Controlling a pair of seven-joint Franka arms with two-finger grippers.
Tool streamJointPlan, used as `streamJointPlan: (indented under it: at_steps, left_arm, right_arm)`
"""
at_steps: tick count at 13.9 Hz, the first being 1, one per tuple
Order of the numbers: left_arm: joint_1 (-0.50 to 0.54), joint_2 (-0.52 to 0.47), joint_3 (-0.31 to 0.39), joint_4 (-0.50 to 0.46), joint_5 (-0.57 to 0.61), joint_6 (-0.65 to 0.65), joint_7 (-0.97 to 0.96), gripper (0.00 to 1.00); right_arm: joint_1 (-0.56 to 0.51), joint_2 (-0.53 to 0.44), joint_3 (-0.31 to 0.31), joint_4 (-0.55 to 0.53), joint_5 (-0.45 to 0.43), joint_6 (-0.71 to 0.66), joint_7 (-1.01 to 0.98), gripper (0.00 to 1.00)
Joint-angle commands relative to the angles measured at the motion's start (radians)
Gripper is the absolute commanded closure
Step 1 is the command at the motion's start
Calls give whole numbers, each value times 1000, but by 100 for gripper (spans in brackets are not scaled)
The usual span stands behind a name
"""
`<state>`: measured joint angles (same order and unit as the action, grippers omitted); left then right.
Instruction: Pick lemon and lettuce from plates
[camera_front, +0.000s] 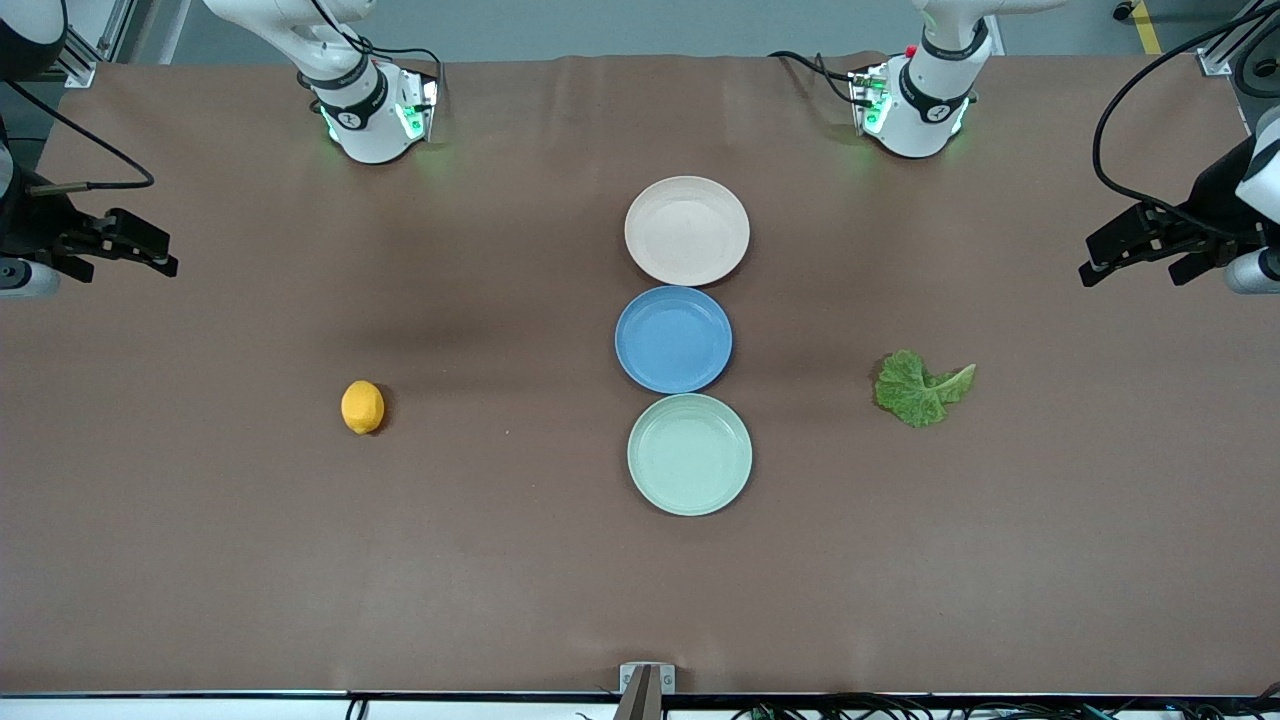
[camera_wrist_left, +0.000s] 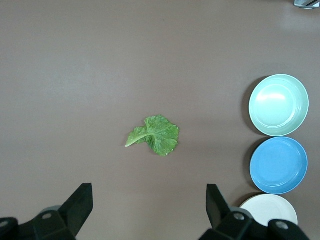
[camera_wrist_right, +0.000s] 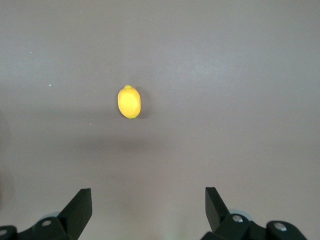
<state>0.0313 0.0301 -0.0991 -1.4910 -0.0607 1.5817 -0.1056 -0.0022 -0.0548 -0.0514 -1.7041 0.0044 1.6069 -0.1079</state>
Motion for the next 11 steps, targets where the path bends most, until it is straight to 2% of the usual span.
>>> streamJointPlan:
  at_steps: [1,11]
  left_arm:
    - [6,-6,-5,12,25,-19,-9,0]
    - [6,-6,-5,12,24,-19,-11,0]
  right_arm:
    - [1,-43,-1,-42,-14,25,-10,0]
    - [2,-57,-1,-37,-14,25,-33,0]
